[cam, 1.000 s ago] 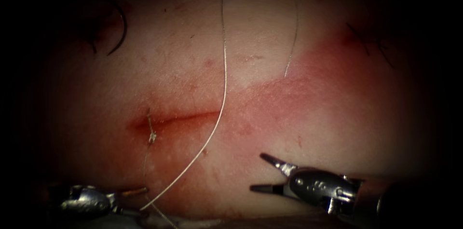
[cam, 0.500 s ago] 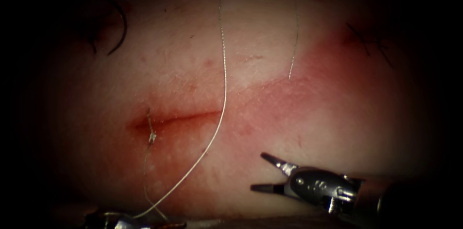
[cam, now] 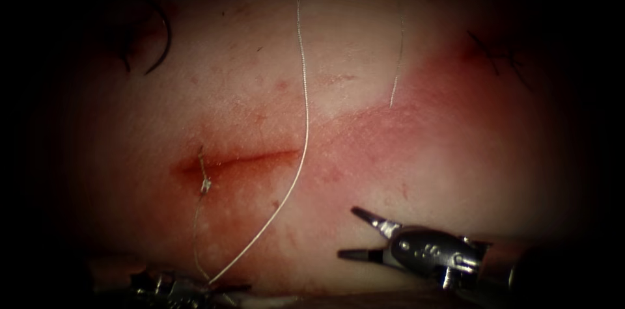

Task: Wound Closure

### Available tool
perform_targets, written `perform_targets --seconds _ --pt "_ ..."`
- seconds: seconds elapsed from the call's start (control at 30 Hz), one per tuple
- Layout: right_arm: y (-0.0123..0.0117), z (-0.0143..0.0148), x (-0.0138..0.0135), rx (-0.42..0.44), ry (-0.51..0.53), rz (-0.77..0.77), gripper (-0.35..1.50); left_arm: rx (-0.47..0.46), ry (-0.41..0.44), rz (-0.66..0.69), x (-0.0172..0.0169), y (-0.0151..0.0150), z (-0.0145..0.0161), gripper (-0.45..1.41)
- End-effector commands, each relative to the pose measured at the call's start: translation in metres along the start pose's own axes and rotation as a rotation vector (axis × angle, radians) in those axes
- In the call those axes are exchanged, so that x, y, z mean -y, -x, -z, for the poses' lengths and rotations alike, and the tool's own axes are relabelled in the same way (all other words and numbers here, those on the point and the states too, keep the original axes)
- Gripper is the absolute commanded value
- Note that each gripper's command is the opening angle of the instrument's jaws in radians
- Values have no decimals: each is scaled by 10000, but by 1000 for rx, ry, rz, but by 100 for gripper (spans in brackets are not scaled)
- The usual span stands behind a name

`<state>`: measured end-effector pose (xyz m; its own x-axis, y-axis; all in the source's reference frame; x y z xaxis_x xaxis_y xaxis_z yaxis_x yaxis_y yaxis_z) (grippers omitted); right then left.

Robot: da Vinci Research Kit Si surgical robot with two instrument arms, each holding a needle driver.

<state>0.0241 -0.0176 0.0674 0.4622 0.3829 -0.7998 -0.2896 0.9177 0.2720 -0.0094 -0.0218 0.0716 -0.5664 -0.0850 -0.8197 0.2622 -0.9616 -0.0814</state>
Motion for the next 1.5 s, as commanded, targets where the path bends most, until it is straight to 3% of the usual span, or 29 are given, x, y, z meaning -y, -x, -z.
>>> perform_targets --seconds 0.03,0.2,0.47,0.83,1.13,1.23,1.27,1.3,1.33,1.5 --pt "3 -9 7 -2 -4 -3 148 2 1 0 -8 4 -13 46" --pt "3 -8 8 -2 -4 -9 148 20 4 -9 -9 16 -18 44" --pt "3 -8 8 -2 -4 -9 148 15 25 -5 -7 12 -3 46" --pt "-2 -9 12 -3 1 -12 148 81 117 -22 -26 23 -17 59" --pt "-2 -9 11 -5 3 -13 148 99 107 -39 -20 47 -29 61" --pt "-2 -9 11 -5 3 -13 148 99 107 -40 -19 48 -29 41" --pt "-2 -9 11 -5 3 -13 148 99 106 -39 -20 47 -29 22" --pt "-2 -10 11 -5 4 -14 148 101 104 -39 -20 47 -29 -13" --pt "-2 -9 9 -6 1 -14 148 99 38 -40 -19 45 -28 -45" --pt "-2 -7 7 -11 2 -16 148 77 -49 -43 -5 29 -1 -45"
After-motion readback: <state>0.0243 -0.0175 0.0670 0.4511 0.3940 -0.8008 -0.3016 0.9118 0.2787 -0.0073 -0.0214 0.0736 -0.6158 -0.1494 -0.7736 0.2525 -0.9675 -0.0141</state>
